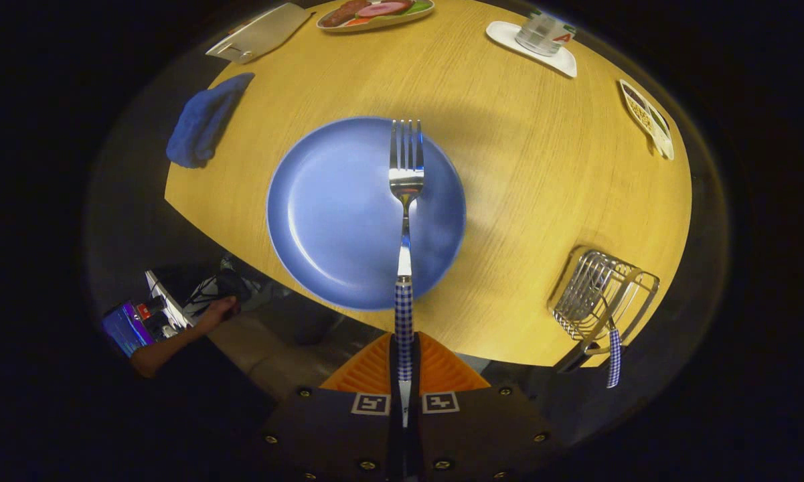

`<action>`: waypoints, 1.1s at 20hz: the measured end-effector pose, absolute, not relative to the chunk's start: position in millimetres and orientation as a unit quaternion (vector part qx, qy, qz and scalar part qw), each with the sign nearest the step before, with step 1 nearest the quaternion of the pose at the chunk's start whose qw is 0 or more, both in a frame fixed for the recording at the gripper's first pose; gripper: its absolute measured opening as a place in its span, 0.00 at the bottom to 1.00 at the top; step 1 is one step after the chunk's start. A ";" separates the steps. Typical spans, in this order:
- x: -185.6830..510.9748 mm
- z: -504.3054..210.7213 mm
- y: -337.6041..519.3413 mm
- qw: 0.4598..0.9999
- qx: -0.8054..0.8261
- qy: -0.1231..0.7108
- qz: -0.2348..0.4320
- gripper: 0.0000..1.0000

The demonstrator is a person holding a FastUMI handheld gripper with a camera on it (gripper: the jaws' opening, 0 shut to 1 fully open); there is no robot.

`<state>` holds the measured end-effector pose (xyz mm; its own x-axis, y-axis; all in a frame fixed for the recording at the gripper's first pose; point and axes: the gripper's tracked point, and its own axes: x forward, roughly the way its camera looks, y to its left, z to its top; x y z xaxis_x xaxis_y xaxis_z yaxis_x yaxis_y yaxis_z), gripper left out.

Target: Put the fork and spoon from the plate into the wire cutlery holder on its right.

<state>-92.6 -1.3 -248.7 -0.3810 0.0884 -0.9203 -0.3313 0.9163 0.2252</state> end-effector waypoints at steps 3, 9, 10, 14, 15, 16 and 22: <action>-98.2 -234.8 -39.2 0.546 -0.078 0.817 0.168 0.03; -117.4 -202.5 -95.6 0.529 -0.059 0.836 0.133 0.03; -117.8 -192.1 -110.0 0.527 -0.063 0.838 0.128 0.03; -127.0 -171.1 -143.5 0.514 -0.066 0.848 0.107 0.03; -127.7 -169.2 -152.0 0.512 -0.066 0.850 0.101 0.03; -127.1 -167.2 -159.7 0.508 -0.067 0.853 0.095 0.03; -132.5 -160.5 -185.0 0.466 -0.067 0.879 0.077 0.03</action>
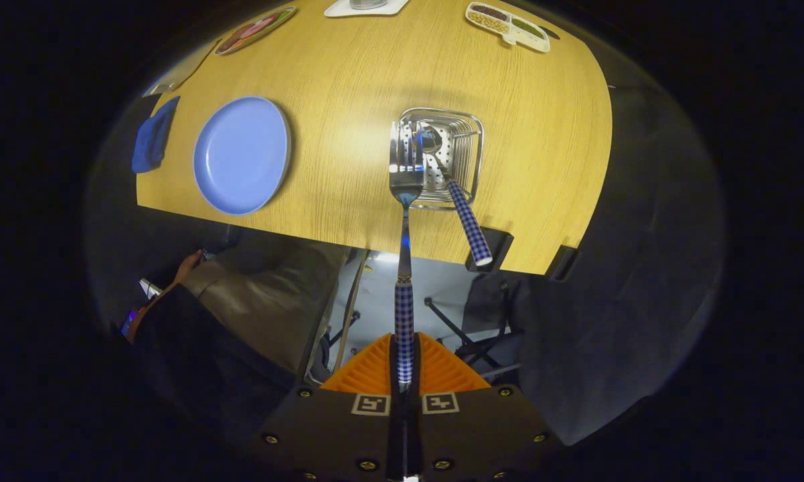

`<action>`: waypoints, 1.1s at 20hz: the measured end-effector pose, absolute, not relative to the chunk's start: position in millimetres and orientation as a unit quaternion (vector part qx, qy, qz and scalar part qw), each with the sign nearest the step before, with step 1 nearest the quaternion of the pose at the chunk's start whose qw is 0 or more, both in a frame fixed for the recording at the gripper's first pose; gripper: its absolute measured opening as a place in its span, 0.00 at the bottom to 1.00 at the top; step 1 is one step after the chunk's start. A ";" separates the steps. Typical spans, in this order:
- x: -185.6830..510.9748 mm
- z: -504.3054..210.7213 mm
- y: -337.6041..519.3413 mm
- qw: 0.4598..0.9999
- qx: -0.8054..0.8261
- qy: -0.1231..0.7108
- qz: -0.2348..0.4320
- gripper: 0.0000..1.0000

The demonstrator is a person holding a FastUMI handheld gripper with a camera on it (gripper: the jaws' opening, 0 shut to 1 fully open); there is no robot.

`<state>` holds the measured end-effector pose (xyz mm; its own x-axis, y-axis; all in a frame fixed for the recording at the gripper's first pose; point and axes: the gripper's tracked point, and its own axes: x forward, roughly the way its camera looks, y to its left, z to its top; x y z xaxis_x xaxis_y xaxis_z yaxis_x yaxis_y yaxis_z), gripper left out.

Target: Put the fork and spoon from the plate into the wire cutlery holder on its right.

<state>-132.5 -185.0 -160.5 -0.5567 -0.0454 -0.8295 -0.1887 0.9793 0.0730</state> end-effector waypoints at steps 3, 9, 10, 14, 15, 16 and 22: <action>-133.7 -159.9 -191.5 0.436 -0.072 0.894 0.076 0.03; -118.5 -168.3 -200.1 0.394 -0.098 0.911 0.068 0.03; -114.8 -172.0 -203.8 0.390 -0.106 0.913 0.064 0.03; -103.1 -185.8 -206.1 0.356 -0.135 0.923 0.058 0.03; -101.4 -187.9 -203.2 0.347 -0.138 0.926 0.060 0.03; -99.1 -190.0 -201.6 0.337 -0.142 0.929 0.061 0.03; -81.2 -202.1 -200.4 0.282 -0.171 0.942 0.058 0.03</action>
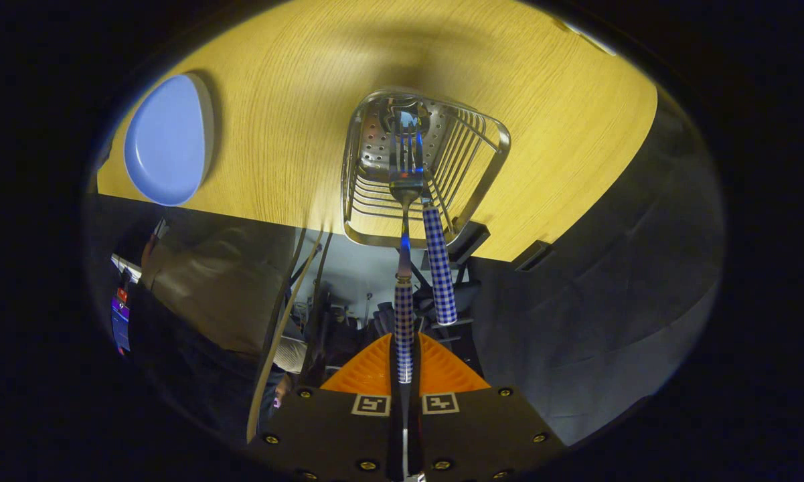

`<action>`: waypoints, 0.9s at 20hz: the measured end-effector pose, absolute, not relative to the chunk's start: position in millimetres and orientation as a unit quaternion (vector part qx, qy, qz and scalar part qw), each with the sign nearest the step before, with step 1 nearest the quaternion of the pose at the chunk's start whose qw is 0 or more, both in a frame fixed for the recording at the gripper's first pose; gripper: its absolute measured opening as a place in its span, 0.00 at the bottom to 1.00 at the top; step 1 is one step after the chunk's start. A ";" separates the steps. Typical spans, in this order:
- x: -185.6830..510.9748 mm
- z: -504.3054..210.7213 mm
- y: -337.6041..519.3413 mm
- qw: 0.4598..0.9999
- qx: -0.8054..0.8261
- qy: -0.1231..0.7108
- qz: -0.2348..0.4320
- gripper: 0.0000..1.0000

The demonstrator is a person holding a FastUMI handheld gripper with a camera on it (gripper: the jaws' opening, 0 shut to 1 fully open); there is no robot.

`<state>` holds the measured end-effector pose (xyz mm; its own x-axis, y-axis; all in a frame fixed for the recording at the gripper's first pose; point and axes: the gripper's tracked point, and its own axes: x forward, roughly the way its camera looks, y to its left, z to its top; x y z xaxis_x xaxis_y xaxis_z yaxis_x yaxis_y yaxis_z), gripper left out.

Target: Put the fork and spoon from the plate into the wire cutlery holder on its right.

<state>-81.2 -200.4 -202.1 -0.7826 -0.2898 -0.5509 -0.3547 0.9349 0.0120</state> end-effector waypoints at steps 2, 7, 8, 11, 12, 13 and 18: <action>-74.1 -208.4 -196.6 0.272 -0.175 0.944 0.060 0.03; -55.4 -219.0 -195.1 0.256 -0.183 0.947 0.059 0.03; -51.3 -220.3 -193.3 0.257 -0.180 0.948 0.056 0.03; -46.2 -224.7 -193.4 0.259 -0.180 0.948 0.051 0.03; -40.9 -224.7 -194.5 0.262 -0.183 0.946 0.049 0.05; -38.0 -224.5 -195.0 0.264 -0.185 0.946 0.048 0.07; -40.3 -219.2 -195.8 0.298 -0.184 0.935 0.059 0.36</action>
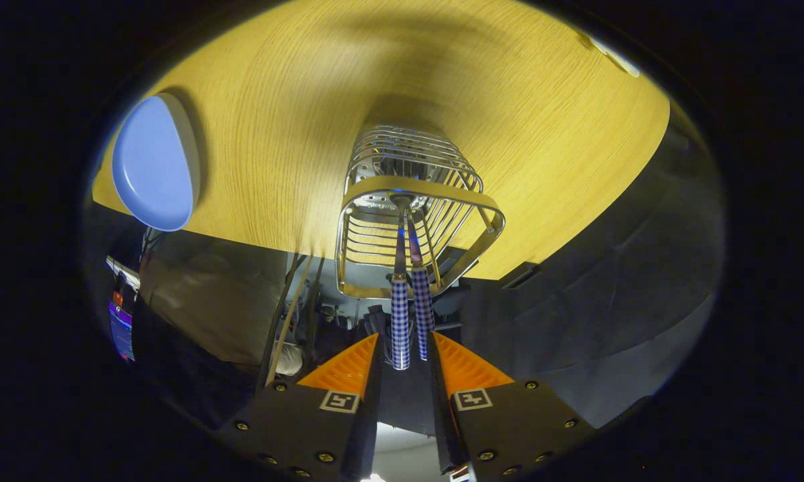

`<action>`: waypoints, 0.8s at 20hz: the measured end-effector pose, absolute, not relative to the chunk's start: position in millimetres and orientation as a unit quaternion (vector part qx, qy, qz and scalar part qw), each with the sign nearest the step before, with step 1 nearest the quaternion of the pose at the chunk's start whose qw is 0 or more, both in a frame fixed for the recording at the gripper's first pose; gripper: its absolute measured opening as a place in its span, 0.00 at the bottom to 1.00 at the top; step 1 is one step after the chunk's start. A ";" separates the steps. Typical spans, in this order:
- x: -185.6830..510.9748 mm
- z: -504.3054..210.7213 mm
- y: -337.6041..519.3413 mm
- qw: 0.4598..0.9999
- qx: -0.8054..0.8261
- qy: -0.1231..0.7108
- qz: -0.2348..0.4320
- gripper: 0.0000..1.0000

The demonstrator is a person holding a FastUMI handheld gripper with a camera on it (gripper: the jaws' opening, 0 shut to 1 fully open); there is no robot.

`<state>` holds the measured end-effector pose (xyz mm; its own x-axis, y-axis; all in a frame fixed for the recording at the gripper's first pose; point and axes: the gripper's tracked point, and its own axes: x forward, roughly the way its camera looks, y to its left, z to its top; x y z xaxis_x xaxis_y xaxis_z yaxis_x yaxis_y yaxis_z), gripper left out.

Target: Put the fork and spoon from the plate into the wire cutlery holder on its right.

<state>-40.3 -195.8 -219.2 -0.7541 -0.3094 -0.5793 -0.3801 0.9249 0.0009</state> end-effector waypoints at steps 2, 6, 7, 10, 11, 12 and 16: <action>-43.0 -207.6 -198.8 0.313 -0.183 0.930 0.064 0.46; -45.9 -180.8 -203.8 0.355 -0.171 0.916 0.069 0.83; -46.7 -173.4 -202.9 0.363 -0.172 0.913 0.072 0.94; -54.5 -160.7 -199.5 0.385 -0.171 0.903 0.080 0.93; -55.6 -159.0 -197.1 0.396 -0.171 0.898 0.084 0.93; -56.6 -154.5 -194.1 0.408 -0.168 0.893 0.086 0.93; -51.8 -150.5 -173.9 0.497 -0.154 0.849 0.095 0.95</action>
<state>-51.8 -173.9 -150.5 -0.4592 -0.1668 -0.8726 -0.3564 0.9343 0.0090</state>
